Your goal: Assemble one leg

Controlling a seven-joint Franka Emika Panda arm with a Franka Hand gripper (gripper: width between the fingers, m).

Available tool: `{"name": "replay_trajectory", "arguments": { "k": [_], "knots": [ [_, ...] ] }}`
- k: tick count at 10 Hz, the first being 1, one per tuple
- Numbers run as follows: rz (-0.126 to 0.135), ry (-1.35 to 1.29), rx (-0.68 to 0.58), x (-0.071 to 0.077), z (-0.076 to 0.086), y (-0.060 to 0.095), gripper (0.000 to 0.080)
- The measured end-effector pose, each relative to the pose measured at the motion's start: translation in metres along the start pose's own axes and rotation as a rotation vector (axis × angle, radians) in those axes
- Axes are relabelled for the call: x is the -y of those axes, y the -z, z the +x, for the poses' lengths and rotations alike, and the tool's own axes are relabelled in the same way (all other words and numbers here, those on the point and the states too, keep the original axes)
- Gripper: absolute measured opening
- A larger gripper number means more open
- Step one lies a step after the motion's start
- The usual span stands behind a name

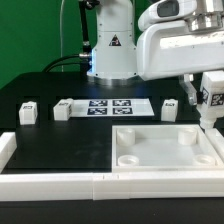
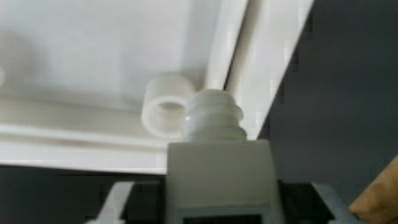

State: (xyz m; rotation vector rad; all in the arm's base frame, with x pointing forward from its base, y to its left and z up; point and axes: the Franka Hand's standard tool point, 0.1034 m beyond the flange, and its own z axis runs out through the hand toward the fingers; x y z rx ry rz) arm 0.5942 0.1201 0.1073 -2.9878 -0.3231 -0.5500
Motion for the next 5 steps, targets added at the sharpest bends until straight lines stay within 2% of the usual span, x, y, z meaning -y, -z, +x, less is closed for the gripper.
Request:
{"name": "replay_trajectory", "arguments": {
  "k": [1, 5],
  "knots": [
    [-0.001, 0.005, -0.015, -0.0036, 0.0122, -0.0038, 0.0290],
    [-0.010, 0.008, -0.052, -0.0049, 0.0107, -0.0050, 0.0290]
  ]
}}
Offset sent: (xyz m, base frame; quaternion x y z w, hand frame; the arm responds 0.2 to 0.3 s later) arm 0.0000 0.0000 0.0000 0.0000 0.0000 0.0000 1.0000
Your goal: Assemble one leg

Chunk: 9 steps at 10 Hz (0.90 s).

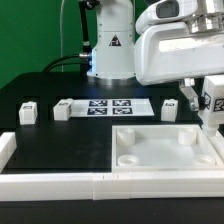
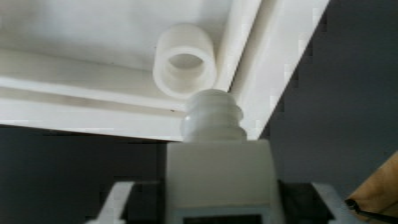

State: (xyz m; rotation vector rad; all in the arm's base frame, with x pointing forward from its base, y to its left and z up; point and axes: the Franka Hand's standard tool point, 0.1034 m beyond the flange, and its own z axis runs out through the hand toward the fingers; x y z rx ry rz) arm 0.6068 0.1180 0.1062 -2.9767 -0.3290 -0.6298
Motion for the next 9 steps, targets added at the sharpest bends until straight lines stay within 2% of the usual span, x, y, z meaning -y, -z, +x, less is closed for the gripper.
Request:
{"name": "replay_trajectory", "arguments": {
  "k": [3, 7, 8, 9],
  "knots": [
    [-0.018, 0.013, -0.053, -0.012, 0.008, -0.013, 0.0290],
    [-0.034, 0.015, -0.103, -0.017, 0.003, -0.022, 0.0290],
    [-0.048, 0.017, -0.147, -0.021, 0.002, -0.023, 0.0290],
    [-0.047, 0.017, -0.137, -0.020, -0.003, -0.025, 0.0290]
  ]
}}
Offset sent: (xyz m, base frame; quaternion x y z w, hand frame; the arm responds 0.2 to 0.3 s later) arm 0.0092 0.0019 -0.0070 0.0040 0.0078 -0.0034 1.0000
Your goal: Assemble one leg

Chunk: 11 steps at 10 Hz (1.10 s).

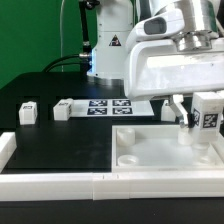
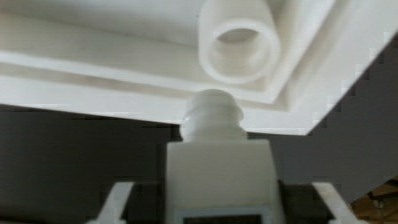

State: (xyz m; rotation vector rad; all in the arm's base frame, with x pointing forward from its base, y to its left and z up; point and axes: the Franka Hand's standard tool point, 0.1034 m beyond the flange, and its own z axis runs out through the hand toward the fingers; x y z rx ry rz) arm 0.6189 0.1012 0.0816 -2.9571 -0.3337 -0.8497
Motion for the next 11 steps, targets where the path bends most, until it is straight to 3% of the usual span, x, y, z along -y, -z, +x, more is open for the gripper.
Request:
{"name": "replay_trajectory", "arguments": {
  "k": [11],
  "knots": [
    [0.015, 0.016, 0.027, 0.015, -0.016, -0.009, 0.0290]
  ]
}}
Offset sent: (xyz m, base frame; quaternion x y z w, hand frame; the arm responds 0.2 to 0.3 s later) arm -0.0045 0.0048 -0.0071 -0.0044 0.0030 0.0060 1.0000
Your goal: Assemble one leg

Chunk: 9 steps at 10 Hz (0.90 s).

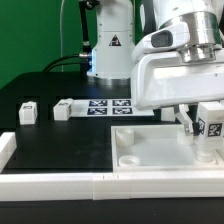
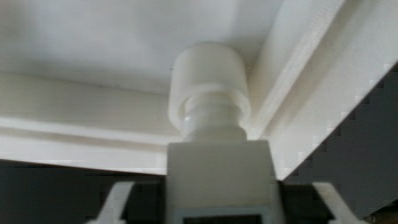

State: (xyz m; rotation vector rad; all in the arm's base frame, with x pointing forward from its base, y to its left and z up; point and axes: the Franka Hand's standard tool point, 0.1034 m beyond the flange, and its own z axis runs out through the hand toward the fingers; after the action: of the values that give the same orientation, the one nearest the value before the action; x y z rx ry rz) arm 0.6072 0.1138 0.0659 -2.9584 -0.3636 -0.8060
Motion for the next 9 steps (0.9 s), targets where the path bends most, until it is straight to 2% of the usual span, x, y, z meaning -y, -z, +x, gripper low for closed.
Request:
{"name": "replay_trajectory", "arguments": {
  "k": [3, 8, 9],
  "knots": [
    [0.004, 0.001, 0.013, 0.0027, -0.0071, -0.0049, 0.0290],
    [0.004, 0.001, 0.013, 0.0023, -0.0077, -0.0057, 0.0290],
    [0.004, 0.001, 0.013, 0.0023, -0.0077, -0.0057, 0.0465]
  ]
}}
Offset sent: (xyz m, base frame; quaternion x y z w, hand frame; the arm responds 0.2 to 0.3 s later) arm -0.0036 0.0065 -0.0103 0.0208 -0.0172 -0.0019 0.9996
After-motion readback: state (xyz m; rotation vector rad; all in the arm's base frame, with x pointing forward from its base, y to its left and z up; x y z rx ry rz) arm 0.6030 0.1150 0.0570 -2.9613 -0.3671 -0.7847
